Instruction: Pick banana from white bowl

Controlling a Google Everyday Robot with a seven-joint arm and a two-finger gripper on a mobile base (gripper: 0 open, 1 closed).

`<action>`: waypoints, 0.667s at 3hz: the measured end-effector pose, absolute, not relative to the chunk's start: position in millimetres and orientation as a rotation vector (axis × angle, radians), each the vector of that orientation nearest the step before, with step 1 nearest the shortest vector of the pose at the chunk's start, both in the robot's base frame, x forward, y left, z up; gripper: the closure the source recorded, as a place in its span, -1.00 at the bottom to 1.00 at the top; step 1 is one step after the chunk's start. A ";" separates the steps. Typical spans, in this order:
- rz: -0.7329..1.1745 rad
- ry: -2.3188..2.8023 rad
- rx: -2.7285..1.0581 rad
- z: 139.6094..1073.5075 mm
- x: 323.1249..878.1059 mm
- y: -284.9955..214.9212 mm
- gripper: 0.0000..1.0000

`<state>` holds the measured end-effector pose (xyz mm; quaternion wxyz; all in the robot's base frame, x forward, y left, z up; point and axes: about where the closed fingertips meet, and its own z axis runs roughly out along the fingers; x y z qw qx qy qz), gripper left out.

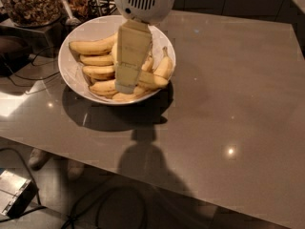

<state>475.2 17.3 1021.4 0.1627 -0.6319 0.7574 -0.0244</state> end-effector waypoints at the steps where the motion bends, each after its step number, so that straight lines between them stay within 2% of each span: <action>1: -0.020 2.174 -1.762 1021.4 482.2 22.4 -1.00; 2: 0.035 2.273 -1.683 1008.8 495.5 23.7 -1.00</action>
Offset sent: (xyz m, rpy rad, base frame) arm 0.0273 -0.0036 -0.0407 0.0350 0.2100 -0.2287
